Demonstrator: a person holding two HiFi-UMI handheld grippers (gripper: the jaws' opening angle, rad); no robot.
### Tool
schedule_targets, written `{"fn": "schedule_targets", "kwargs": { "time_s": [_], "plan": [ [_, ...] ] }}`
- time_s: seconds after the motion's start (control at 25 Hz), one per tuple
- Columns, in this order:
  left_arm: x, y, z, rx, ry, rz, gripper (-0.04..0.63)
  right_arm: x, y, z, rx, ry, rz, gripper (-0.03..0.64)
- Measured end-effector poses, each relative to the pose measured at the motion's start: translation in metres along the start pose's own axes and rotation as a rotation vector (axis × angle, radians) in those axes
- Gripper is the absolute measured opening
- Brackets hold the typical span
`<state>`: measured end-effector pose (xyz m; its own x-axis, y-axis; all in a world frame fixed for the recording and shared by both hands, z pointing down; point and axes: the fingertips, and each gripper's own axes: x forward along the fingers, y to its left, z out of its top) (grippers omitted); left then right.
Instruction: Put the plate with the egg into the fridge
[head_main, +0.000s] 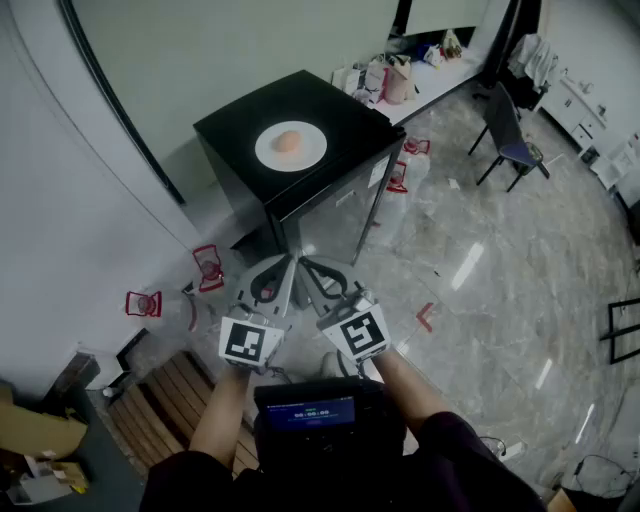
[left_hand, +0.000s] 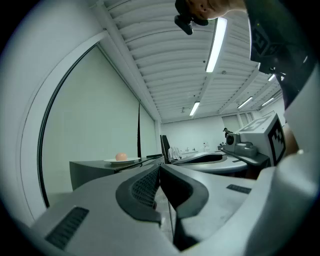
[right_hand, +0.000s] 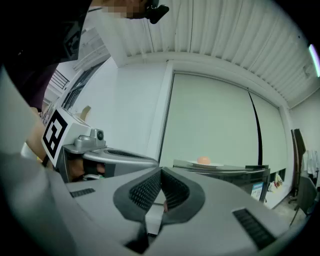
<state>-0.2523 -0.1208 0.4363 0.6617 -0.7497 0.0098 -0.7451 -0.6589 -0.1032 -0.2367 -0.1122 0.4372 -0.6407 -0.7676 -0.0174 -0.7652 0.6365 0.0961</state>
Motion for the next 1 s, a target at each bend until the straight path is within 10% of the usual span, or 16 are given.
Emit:
{"fn": "schedule_targets", "kwargs": {
  "time_s": [1.0],
  "plan": [
    [-0.003, 0.023, -0.034, 0.008, 0.074, 0.1, 0.011, 0.009, -0.025, -0.043, 0.073, 0.063, -0.072, 0.011]
  ]
}}
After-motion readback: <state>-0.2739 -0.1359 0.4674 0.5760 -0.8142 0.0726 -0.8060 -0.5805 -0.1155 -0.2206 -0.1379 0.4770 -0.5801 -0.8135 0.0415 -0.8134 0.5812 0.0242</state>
